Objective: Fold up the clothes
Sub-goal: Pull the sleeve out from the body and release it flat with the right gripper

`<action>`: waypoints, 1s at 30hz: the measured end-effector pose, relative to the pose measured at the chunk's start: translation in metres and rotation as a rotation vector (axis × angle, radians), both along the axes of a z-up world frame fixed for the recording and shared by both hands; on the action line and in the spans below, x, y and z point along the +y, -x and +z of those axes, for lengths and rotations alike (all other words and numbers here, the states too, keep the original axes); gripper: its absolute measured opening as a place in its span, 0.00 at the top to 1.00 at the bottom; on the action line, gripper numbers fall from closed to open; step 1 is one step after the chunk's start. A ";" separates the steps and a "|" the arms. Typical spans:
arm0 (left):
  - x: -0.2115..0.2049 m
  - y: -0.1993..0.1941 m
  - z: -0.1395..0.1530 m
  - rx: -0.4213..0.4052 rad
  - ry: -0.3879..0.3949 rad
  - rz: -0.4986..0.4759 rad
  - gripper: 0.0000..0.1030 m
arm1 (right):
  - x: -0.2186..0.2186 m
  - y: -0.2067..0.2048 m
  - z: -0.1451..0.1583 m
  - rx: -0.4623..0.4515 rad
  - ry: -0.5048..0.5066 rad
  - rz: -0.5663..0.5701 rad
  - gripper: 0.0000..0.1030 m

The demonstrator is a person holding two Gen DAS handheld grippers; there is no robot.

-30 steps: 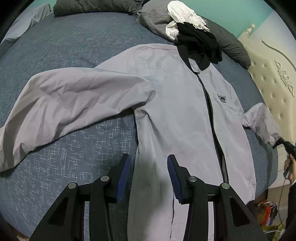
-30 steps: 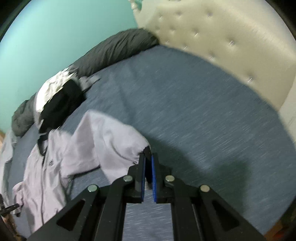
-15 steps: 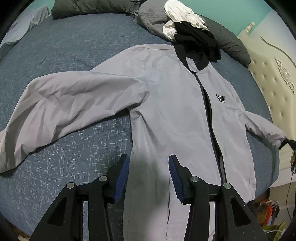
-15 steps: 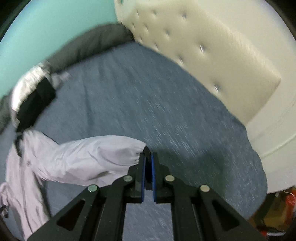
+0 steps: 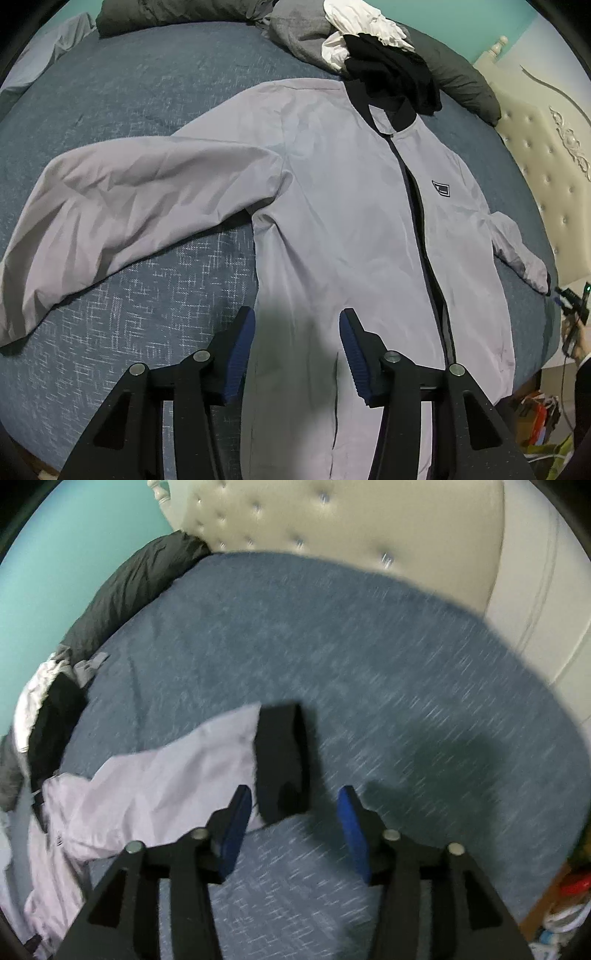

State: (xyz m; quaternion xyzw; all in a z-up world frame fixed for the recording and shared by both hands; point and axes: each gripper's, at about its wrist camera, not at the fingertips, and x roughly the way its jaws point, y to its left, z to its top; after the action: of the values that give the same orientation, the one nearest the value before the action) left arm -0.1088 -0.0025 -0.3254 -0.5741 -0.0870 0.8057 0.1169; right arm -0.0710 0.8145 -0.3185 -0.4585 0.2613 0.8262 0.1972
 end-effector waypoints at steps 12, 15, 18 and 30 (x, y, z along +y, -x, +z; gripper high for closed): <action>-0.002 -0.001 -0.002 -0.010 0.023 0.016 0.50 | 0.003 -0.005 -0.025 0.088 0.118 -0.106 0.92; -0.003 0.001 -0.001 -0.009 0.023 0.018 0.49 | 0.004 -0.015 -0.010 0.117 0.097 -0.109 0.93; -0.005 0.001 0.002 -0.001 0.012 0.021 0.49 | 0.002 -0.031 0.009 0.135 0.058 -0.089 0.93; -0.069 -0.009 0.046 0.054 0.024 0.108 0.43 | -0.016 -0.052 0.010 -0.042 -0.122 -0.157 0.87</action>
State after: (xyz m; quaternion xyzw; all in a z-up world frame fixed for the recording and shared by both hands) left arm -0.1000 -0.0713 -0.2791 -0.5478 -0.1053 0.8271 0.0686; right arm -0.0194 0.7982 -0.3084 -0.4408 0.2412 0.8130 0.2943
